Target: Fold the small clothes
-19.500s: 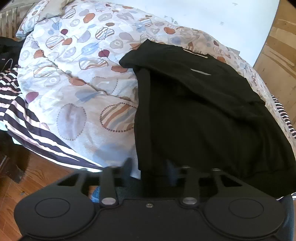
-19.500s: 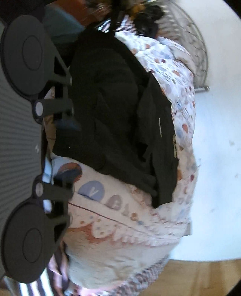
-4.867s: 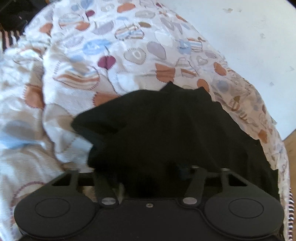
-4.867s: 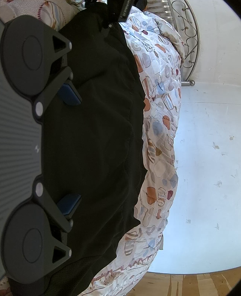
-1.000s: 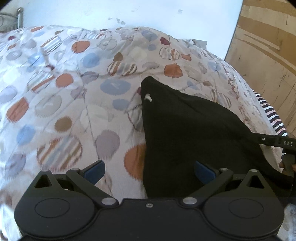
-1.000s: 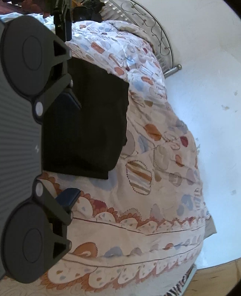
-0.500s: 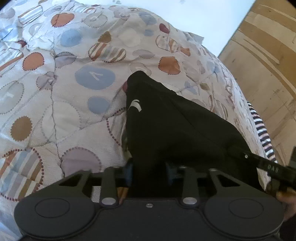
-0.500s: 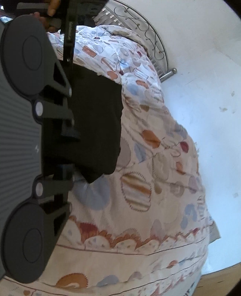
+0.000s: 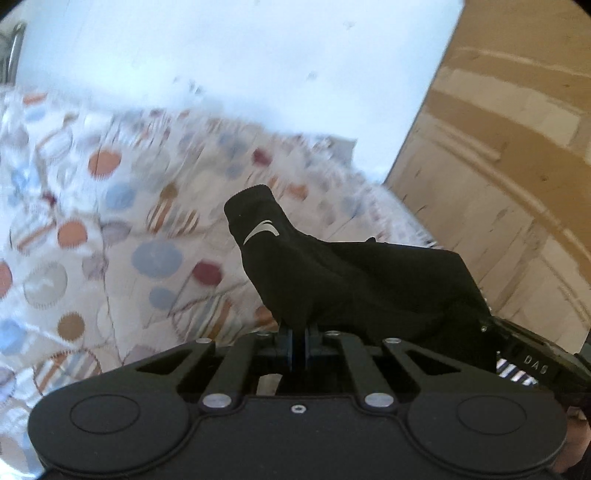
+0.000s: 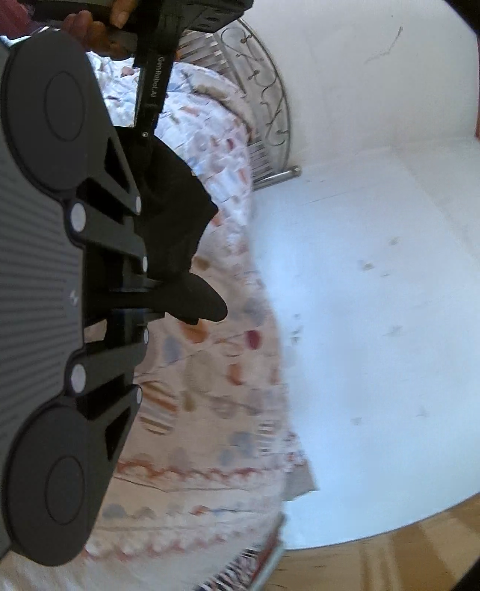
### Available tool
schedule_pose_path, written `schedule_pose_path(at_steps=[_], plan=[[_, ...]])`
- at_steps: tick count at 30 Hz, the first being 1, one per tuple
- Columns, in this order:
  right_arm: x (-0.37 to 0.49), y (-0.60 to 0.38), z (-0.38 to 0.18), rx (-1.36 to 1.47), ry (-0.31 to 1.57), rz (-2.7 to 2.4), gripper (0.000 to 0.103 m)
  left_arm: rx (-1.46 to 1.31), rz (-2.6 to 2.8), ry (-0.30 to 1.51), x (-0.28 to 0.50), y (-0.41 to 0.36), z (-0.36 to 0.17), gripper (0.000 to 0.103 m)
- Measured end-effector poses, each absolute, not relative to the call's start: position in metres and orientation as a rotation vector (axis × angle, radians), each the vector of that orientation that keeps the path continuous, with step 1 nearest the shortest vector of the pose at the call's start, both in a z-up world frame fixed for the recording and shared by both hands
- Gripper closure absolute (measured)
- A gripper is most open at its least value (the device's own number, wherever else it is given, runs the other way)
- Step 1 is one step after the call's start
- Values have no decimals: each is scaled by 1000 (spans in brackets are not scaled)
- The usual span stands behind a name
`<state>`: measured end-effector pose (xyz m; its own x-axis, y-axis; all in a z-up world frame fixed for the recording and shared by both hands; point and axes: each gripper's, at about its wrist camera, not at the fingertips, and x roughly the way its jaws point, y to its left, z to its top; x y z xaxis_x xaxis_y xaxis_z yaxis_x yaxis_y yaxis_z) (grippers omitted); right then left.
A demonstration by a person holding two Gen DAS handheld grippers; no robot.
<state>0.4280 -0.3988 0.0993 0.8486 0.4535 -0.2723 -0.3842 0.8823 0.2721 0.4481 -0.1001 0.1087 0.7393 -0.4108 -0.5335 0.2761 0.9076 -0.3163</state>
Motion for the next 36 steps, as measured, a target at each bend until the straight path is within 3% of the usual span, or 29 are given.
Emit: schedule_pose_path(at_steps=[11, 20, 26, 36], plan=[[361, -378, 179, 162, 186, 478, 95, -164, -400, 460, 369, -83, 198, 99], [363, -302, 201, 114, 203, 590, 95, -130, -324, 443, 329, -17, 218, 98], [411, -228, 168, 128, 316, 647, 95, -150, -202, 511, 353, 50, 194, 98], [540, -107, 67, -25, 511, 610, 95, -216, -82, 676, 480, 162, 69, 97]])
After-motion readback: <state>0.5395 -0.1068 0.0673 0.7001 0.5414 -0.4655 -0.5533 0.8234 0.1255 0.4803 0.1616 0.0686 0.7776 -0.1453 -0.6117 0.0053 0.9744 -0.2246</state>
